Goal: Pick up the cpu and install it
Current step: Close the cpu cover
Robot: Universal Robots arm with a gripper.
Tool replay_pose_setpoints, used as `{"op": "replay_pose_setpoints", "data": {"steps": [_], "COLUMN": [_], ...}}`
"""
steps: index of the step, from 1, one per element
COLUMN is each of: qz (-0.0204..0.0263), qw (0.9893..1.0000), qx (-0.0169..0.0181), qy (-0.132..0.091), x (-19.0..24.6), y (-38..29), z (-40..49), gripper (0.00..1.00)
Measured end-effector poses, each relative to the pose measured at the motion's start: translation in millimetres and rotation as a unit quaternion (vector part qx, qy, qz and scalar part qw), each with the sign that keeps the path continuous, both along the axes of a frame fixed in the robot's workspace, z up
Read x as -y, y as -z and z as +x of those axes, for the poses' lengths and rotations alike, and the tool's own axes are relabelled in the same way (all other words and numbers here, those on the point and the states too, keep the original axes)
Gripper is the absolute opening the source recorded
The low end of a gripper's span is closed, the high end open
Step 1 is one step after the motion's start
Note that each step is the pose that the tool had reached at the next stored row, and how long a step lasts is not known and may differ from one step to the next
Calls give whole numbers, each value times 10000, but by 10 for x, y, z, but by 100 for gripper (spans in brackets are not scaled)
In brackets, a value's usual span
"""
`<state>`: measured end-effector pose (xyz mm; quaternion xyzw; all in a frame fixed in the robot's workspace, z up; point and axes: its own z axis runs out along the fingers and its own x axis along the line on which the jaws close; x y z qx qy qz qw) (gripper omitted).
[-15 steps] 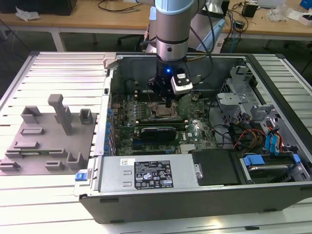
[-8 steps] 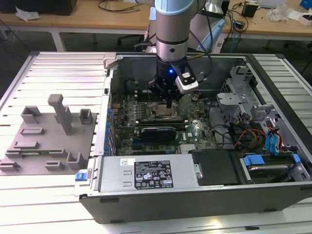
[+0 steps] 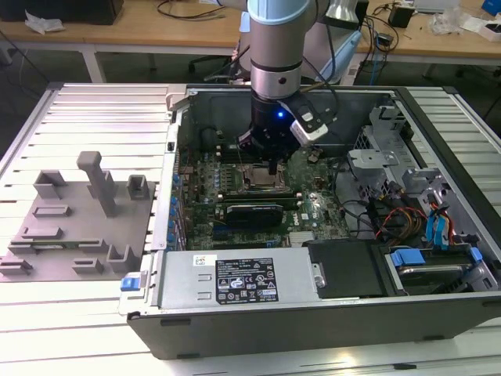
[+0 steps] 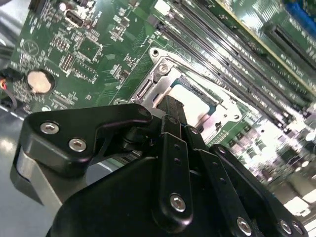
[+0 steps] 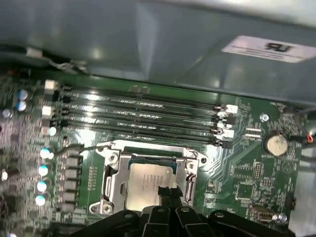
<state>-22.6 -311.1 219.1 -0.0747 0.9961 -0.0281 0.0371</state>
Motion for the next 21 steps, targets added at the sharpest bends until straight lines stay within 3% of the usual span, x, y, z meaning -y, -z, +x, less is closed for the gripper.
{"op": "replay_pose_setpoints", "data": {"steps": [2, 5, 10, 18, 19, 21], "qz": [-31, -40, -41, -42, -40, -44], "qw": [9999, 9999, 9999, 9999, 9999, 9997], "qx": [-2, -3, -2, -5, -24, -164], "qy": [-112, -113, -109, 148, 148, 147], "x": [0, 0, -1, 0, -1, 0], "y": [3, 16, 43, 59, 61, 63], "z": [-1, -29, -181, -204, -204, -203], "gripper": [11, 11, 11, 11, 11, 11]}}
